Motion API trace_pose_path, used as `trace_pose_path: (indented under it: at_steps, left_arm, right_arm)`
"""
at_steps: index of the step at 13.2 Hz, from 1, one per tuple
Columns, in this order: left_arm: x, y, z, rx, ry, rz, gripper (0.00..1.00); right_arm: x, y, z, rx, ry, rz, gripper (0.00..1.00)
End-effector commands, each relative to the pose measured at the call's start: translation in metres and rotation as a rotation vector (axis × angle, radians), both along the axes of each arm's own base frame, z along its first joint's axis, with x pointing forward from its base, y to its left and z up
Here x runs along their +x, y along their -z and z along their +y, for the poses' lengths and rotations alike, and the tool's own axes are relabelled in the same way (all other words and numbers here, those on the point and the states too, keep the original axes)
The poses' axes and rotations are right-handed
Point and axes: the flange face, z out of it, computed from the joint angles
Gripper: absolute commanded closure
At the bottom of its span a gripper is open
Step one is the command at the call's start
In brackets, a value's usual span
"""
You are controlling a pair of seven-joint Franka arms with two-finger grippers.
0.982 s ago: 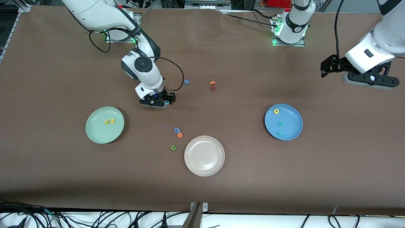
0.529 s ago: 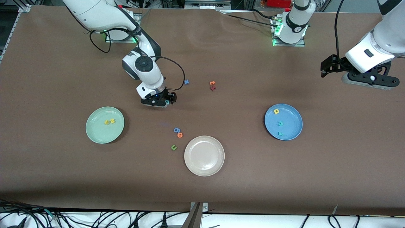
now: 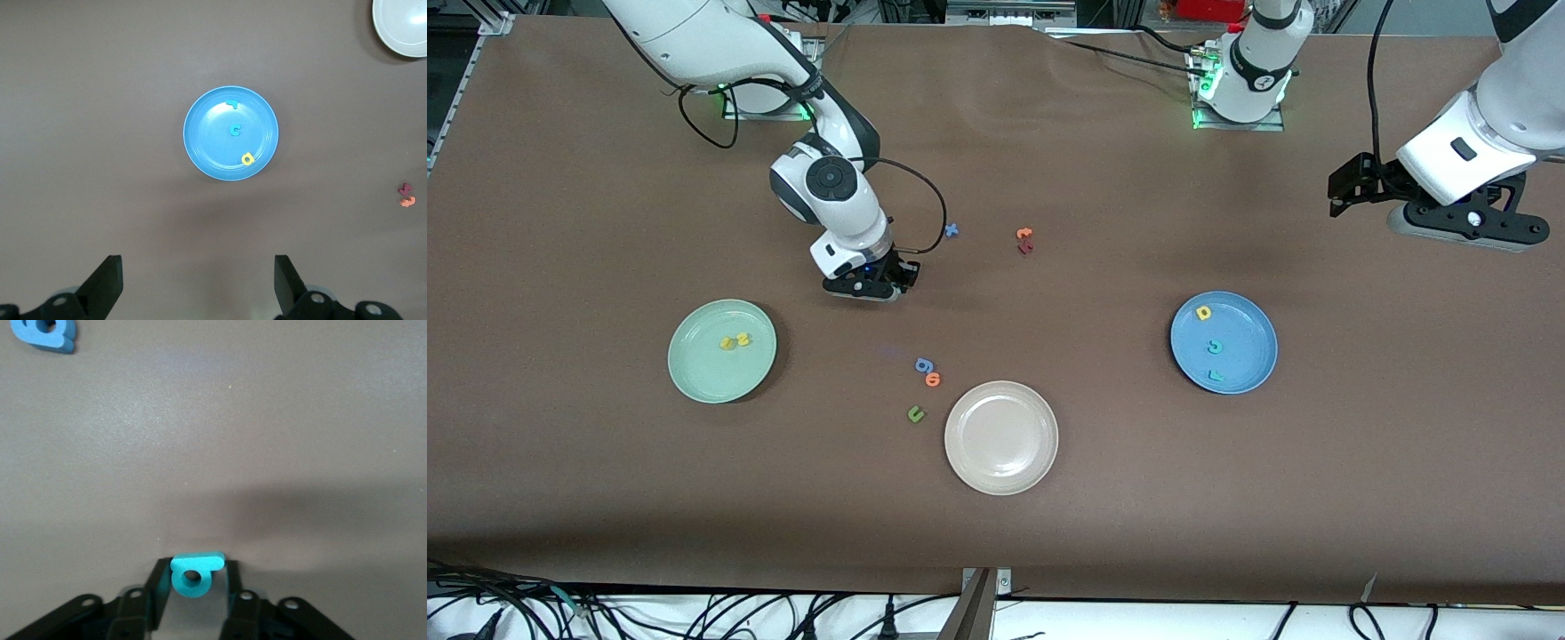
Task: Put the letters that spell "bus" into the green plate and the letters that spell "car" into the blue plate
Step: 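Carry the teal b onto the green plate and open the right gripper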
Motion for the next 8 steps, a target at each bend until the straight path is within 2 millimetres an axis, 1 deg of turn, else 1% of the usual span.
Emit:
trace_pose_path:
  at_steps: [1, 3, 4, 6, 7, 8]
  left_arm:
    - [-0.003, -0.009, 0.014, -0.017, -0.016, 0.006, 0.00]
    - [-0.003, -0.009, 0.014, -0.019, -0.013, 0.005, 0.00]
    - [-0.003, -0.012, 0.014, -0.020, -0.013, -0.001, 0.00]
    - [-0.002, -0.013, 0.012, -0.020, -0.011, -0.004, 0.00]
    - [-0.002, -0.013, 0.012, -0.028, -0.013, -0.005, 0.00]
    - [-0.002, -0.015, 0.012, -0.030, -0.011, -0.011, 0.00]
  right_arm:
    - [0.002, -0.001, 0.003, 0.017, -0.013, -0.010, 0.79]
    - [0.006, -0.007, 0.003, 0.021, -0.012, -0.023, 0.90]
    - [0.009, -0.010, 0.003, 0.024, -0.009, -0.030, 0.91]
    - [0.011, -0.013, 0.004, 0.026, -0.010, -0.036, 0.97]
    - [0.013, -0.017, 0.003, 0.026, -0.010, -0.044, 0.97]
    - [0.019, -0.022, -0.005, 0.018, -0.009, -0.056, 0.97]
